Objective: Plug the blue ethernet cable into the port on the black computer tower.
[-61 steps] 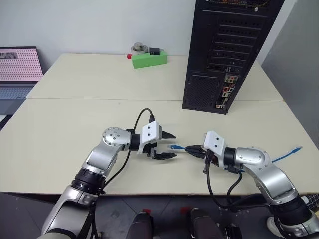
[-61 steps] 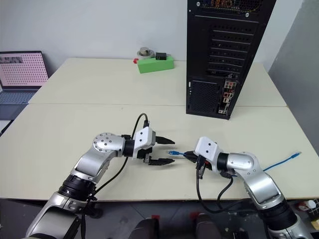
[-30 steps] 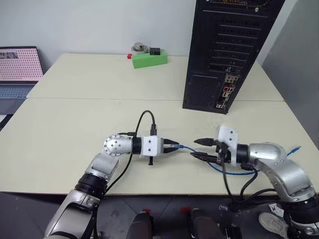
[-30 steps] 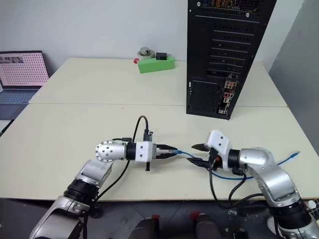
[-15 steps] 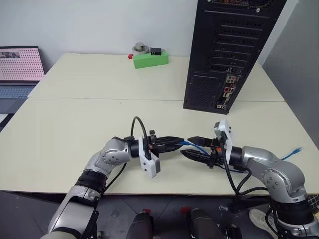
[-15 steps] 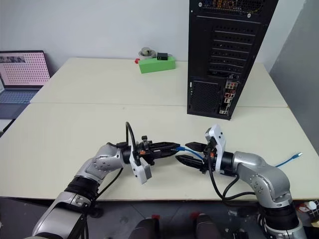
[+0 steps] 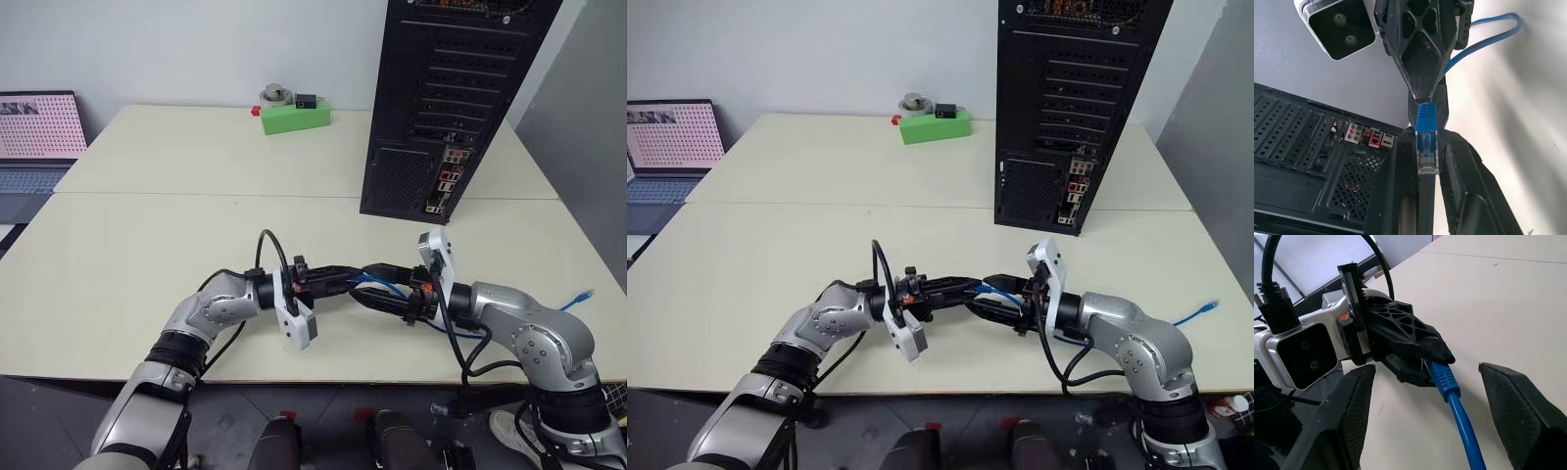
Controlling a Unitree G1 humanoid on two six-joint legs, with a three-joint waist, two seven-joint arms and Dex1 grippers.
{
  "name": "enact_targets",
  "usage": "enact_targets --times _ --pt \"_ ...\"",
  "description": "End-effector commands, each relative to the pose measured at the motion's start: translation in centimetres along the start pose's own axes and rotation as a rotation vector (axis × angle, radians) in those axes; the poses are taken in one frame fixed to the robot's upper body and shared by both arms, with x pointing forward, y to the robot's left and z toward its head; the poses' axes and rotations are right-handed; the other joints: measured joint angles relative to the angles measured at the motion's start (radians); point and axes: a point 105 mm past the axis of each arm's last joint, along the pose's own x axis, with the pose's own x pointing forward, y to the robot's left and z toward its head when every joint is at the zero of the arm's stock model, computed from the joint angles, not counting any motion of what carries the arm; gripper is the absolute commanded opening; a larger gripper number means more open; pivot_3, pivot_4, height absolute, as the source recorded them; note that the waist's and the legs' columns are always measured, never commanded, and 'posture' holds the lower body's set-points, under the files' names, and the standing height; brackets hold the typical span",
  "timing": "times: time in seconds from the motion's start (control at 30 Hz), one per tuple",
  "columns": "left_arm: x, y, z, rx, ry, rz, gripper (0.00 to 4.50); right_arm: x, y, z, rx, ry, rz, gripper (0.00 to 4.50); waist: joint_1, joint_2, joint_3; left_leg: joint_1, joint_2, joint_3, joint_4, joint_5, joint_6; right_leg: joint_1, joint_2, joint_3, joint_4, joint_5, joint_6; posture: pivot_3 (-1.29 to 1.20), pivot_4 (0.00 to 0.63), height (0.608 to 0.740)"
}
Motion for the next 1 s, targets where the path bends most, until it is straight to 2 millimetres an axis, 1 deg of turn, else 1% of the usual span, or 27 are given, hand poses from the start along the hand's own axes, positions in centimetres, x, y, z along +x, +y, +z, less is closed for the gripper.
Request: enact_targets --times 0.03,0.1,0.13,0.2,0.27,0.4,0.57,0.63,0.67,0.7,0.77,0.87,0.9,0.97,1.0 --pt "0.1 0.7 0.3 0.034 -0.018 0.015 0.28 -0.2 0.2 1.2 -0.026 -0.045 0.012 2.52 0.0 0.0 0.0 0.0 0.0 0.0 0.0 0.0 0.0 0.0 0.0 0.0 0.0 0.0 0.0 0.0 0.15 0.74" --pt "0.1 0.7 0.3 0.035 -0.017 0.017 0.28 -0.2 0.2 1.2 -0.025 -0.044 0.012 2.08 0.0 0.0 0.0 0.0 0.0 0.0 0.0 0.0 0.0 0.0 0.0 0.0 0.0 0.0 0.0 0.0 0.15 0.74" --pt "0.1 0.8 0.3 0.035 -0.016 0.019 0.28 -0.2 0.2 1.2 -0.025 -0.042 0.012 1.95 0.0 0.0 0.0 0.0 0.0 0.0 0.0 0.0 0.0 0.0 0.0 0.0 0.0 0.0 0.0 0.0 0.15 0.74" --pt "0.1 0.8 0.3 0.037 -0.014 0.02 0.28 -0.3 0.2 1.2 -0.022 -0.041 0.013 1.36 0.0 0.0 0.0 0.0 0.0 0.0 0.0 0.0 0.0 0.0 0.0 0.0 0.0 0.0 0.0 0.0 0.15 0.74" --pt "0.1 0.8 0.4 0.038 -0.014 0.023 0.28 -0.3 0.2 1.2 -0.022 -0.039 0.015 1.0 0.0 0.0 0.0 0.0 0.0 0.0 0.0 0.0 0.0 0.0 0.0 0.0 0.0 0.0 0.0 0.0 0.15 0.74" --pt "0.1 0.8 0.5 0.04 -0.018 0.026 0.28 -0.3 0.1 1.4 -0.016 -0.039 0.022 0.06 0.0 0.0 0.0 0.0 0.0 0.0 0.0 0.0 0.0 0.0 0.0 0.0 0.0 0.0 0.0 0.0 0.15 0.74" --pt "0.1 0.6 0.9 0.012 -0.035 0.046 0.28 -0.3 0.1 1.5 -0.002 -0.037 0.035 0.03 0.0 0.0 0.0 0.0 0.0 0.0 0.0 0.0 0.0 0.0 0.0 0.0 0.0 0.0 0.0 0.0 0.15 0.74" --pt "0.1 0.6 0.8 -0.017 -0.024 0.059 0.98 -0.2 0.2 1.5 0.003 -0.034 0.043 0.02 0.0 0.0 0.0 0.0 0.0 0.0 0.0 0.0 0.0 0.0 0.0 0.0 0.0 0.0 0.0 0.0 0.15 0.74" --pt "0.1 0.5 0.7 -0.034 -0.014 0.058 1.05 -0.2 0.2 1.6 0.004 -0.032 0.047 0.02 0.0 0.0 0.0 0.0 0.0 0.0 0.0 0.0 0.0 0.0 0.0 0.0 0.0 0.0 0.0 0.0 0.15 0.74" --pt "0.0 0.4 0.5 -0.06 0.003 0.061 1.41 -0.2 0.3 1.6 0.005 -0.032 0.049 0.02 0.0 0.0 0.0 0.0 0.0 0.0 0.0 0.0 0.0 0.0 0.0 0.0 0.0 0.0 0.0 0.0 0.15 0.74" --pt "0.0 0.4 0.1 -0.112 0.034 0.066 1.83 -0.2 0.2 1.6 0.0 -0.031 0.046 0.02 -0.001 0.0 0.0 0.0 0.0 0.0 0.0 0.0 0.0 0.0 0.0 0.0 0.0 0.0 0.0 0.0 0.15 0.74" --pt "-0.2 0.6 -1.1 -0.26 0.113 0.09 2.47 -0.3 -0.5 1.9 -0.014 -0.043 -0.014 0.02 -0.002 0.0 0.0 0.0 0.0 0.0 0.0 0.0 0.0 0.0 0.0 0.0 0.0 0.0 0.0 0.0 0.15 0.74" --pt "-0.3 0.6 -1.9 -0.376 0.169 0.107 2.64 -0.5 -1.0 2.0 -0.028 -0.046 -0.06 0.02 -0.002 0.0 0.0 0.0 0.0 0.0 0.0 0.0 0.0 0.0 0.0 0.0 0.0 0.0 0.0 0.0 0.15 0.74" --pt "-0.5 0.6 -2.6 -0.554 0.226 0.124 3.03 -1.0 -1.9 2.3 -0.043 -0.072 -0.15 0.02 -0.003 0.0 0.0 0.0 0.0 0.0 0.0 0.0 0.0 0.0 0.0 0.0 0.001 0.0 0.0 0.0 0.15 0.74" --pt "-0.7 1.1 -3.1 -0.672 0.255 0.16 3.3 -1.5 -2.5 2.5 -0.063 -0.084 -0.208 0.02 -0.003 0.0 0.0 0.0 0.0 0.0 0.0 0.0 0.0 0.0 0.0 0.0 0.001 0.0 0.0 0.0 0.15 0.74"
